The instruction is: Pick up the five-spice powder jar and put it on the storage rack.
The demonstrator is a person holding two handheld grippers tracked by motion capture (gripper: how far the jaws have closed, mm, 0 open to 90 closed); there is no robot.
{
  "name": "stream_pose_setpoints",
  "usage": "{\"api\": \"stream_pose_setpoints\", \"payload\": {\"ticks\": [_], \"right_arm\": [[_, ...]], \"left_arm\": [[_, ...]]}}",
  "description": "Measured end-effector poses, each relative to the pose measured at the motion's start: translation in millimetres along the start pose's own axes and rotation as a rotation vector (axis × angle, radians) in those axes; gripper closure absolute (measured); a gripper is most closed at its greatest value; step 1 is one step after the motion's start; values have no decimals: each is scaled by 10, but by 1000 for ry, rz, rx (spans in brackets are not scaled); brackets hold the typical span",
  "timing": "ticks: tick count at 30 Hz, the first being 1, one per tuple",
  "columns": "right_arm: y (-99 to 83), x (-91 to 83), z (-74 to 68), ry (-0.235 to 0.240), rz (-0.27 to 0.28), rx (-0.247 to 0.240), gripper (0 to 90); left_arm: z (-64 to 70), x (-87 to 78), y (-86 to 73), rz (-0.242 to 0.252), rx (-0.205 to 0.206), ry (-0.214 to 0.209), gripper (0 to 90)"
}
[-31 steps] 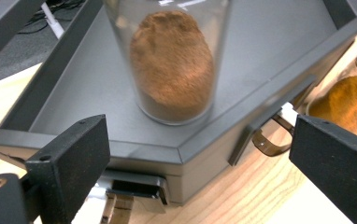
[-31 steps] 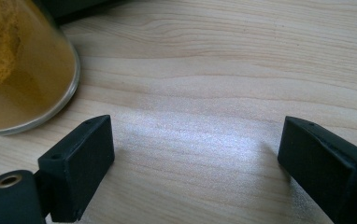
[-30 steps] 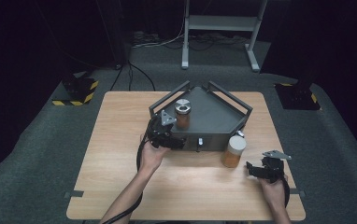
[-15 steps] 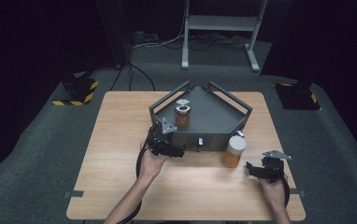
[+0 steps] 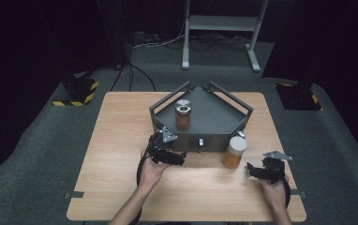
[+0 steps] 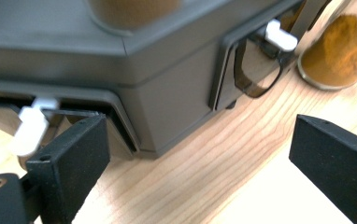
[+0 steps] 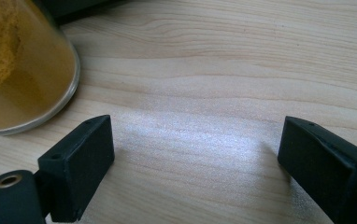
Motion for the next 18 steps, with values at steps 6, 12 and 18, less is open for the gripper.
{"api": "stream_pose_setpoints", "payload": {"ticks": [6, 12, 18], "right_arm": [[0, 0, 0, 0, 0, 0, 107], [0, 0, 0, 0, 0, 0, 107], [0, 0, 0, 0, 0, 0, 107]], "left_arm": [[-12, 53, -96, -8, -14, -9, 54], [17, 115, -167, -16, -2, -29, 53], [64, 175, -211, -22, 13, -37, 53]]}}
Point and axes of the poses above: each handheld gripper's, and its own axes: x roughly forward along the jaws, y roughly out of its top, z roughly to its right, the point moved 6 cm from there along x, roughly forward along the jaws, and after that the axes turned 8 degrees about y, right-handed, at the moved point
